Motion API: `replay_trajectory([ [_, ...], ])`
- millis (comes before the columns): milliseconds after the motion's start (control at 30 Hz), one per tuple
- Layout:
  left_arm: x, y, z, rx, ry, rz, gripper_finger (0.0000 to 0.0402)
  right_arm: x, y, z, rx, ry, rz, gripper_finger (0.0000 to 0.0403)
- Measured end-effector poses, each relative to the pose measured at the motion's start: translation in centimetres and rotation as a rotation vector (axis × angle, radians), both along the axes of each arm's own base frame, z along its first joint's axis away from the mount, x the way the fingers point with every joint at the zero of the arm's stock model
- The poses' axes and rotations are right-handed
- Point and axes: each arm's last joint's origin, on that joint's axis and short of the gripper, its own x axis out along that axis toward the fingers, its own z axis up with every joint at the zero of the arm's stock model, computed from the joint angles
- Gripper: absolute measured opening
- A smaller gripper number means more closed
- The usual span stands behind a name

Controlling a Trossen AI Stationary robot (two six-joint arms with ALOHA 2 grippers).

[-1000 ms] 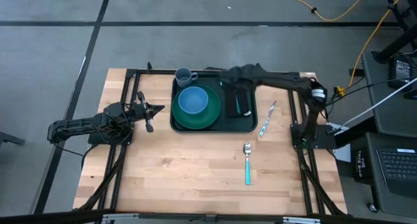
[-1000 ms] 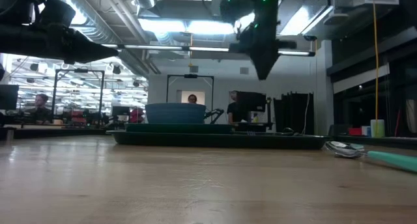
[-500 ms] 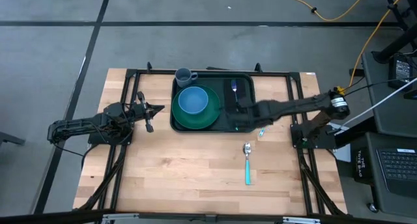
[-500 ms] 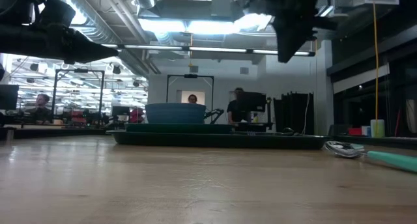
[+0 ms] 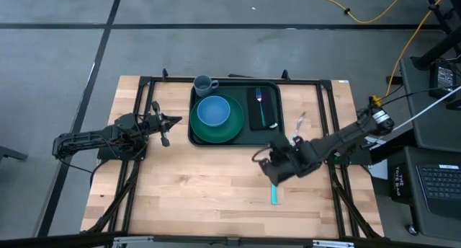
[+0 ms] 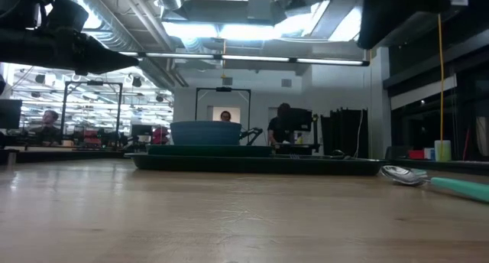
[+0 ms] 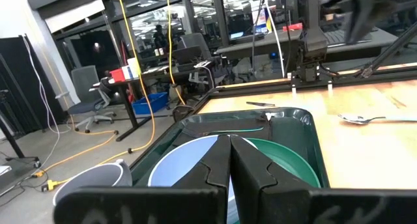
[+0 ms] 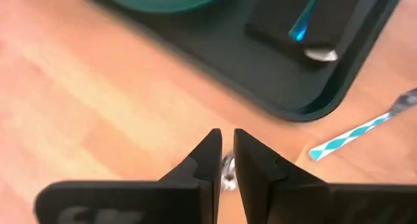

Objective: Set up tray
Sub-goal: Put the blue spoon on the black napkin to the left of the blue fork on the green serving tray

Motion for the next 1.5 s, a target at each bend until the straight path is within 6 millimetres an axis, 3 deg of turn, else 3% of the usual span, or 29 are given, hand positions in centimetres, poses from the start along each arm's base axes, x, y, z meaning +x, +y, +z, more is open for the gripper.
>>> replay_trajectory([
  [200,0.0,0.0,0.0,0.0,0.0,0.0,0.0004,-0.7,2.0,-0.1,0.078,0.018,0.078,0.0046],
  [433,0.0,0.0,0.0,0.0,0.0,0.0,0.0004,-1.0,2.6,-0.3,0.231,0.105,0.112,0.0046],
  [667,0.0,0.0,0.0,0.0,0.0,0.0,0.0004,-1.0,3.0,-0.4,0.391,0.105,-0.031,0.0046],
  [900,0.0,0.0,0.0,0.0,0.0,0.001,0.0004,0.4,3.8,-2.6,0.472,0.201,-0.043,0.0007],
  [1233,0.0,0.0,0.0,0.0,0.0,0.003,0.0004,3.6,5.6,-4.1,0.45,0.26,-0.064,0.0006],
  [1500,0.0,0.0,0.0,0.0,0.0,0.003,0.0004,3.8,5.7,-4.9,0.404,0.316,-0.137,0.0013],
])
